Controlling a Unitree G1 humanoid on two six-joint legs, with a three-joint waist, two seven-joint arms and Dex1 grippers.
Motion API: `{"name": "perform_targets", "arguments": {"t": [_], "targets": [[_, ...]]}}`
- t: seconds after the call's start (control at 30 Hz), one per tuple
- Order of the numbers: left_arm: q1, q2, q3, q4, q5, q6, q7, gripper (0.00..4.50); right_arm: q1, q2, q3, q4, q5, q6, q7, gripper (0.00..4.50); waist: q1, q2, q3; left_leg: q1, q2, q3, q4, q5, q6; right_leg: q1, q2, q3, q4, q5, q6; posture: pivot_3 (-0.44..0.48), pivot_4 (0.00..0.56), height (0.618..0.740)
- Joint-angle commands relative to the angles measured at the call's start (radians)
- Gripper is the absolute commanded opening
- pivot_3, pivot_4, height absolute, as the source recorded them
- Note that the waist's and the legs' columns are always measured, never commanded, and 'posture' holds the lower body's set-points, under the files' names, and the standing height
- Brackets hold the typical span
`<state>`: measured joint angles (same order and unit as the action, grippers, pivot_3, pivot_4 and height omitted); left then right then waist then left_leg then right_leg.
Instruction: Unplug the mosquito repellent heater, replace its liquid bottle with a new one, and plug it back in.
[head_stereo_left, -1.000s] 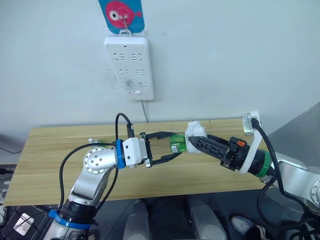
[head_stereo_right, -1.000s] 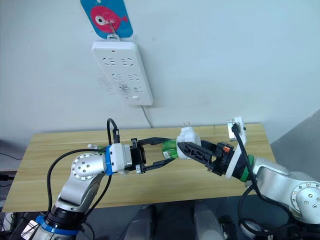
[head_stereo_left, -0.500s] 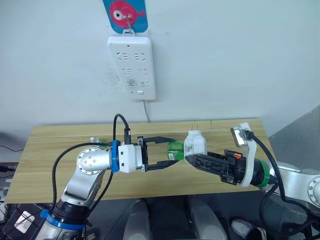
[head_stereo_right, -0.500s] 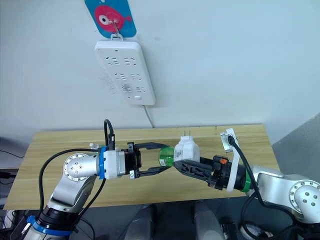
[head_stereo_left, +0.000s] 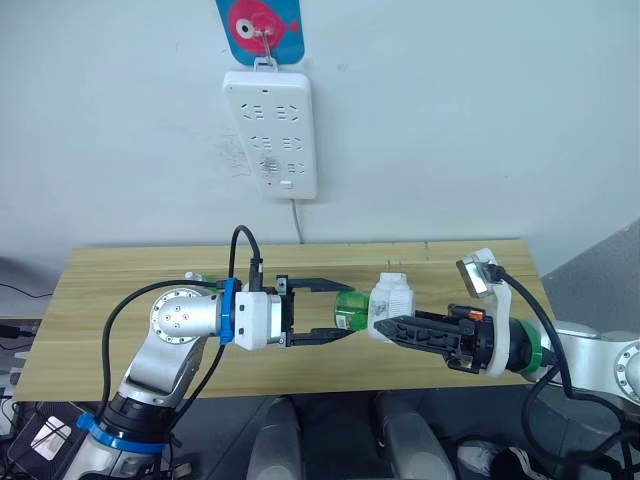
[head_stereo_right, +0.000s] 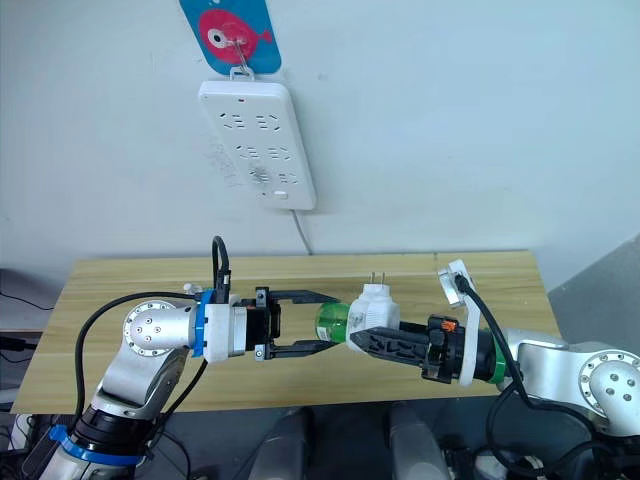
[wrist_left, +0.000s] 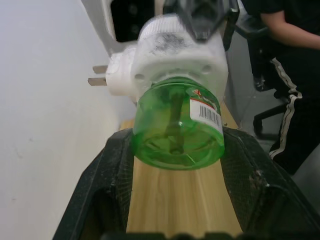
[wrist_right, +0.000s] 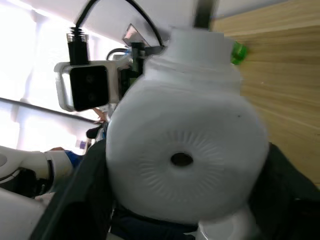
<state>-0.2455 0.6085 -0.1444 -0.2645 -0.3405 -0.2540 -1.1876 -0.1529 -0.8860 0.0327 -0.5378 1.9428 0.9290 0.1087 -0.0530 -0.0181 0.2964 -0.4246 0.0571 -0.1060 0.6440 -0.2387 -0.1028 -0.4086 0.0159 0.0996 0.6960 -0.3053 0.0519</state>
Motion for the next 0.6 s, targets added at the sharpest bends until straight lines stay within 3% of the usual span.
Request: {"name": "perform_targets", "arguments": {"t": [0.03,0.37,0.5,0.6], "targets": [[-0.003,0.011,-0.014,-0.031,-0.032,-0.005,-0.032,2.23,-0.014,0.001,-0.001,-0.027,0.029,0.012,0.059,3.02,0.0,0.0,0.0,0.0,0.0,0.0,0.0,0.0,0.0,0.0,0.0,0.0,0.0,0.0,0.0,-0.022,0.302,0.74],[-0.086,0.06,-0.035,-0.019,-0.093,0.089,-0.144,2.23,-0.005,-0.004,-0.01,-0.03,0.029,0.016,0.085,3.02,0.001,0.0,0.0,0.0,0.0,0.0,0.0,0.0,0.0,0.0,0.0,0.0,0.0,0.0,0.0,-0.025,0.301,0.74],[-0.089,0.054,-0.026,0.002,-0.082,0.068,-0.154,2.23,-0.013,-0.015,-0.02,-0.03,0.009,0.017,0.08,4.37,0.001,0.0,0.001,0.0,0.0,0.0,-0.001,0.0,0.0,0.0,0.0,0.0,-0.001,0.0,0.0,-0.027,0.301,0.74],[-0.084,0.052,-0.019,0.008,-0.076,0.057,-0.155,2.23,-0.021,-0.022,-0.022,-0.025,-0.011,0.021,0.084,4.5,0.002,0.0,0.001,0.0,0.0,0.0,0.0,0.0,0.0,0.0,0.0,0.0,-0.001,0.0,0.0,-0.025,0.303,0.74]]}}
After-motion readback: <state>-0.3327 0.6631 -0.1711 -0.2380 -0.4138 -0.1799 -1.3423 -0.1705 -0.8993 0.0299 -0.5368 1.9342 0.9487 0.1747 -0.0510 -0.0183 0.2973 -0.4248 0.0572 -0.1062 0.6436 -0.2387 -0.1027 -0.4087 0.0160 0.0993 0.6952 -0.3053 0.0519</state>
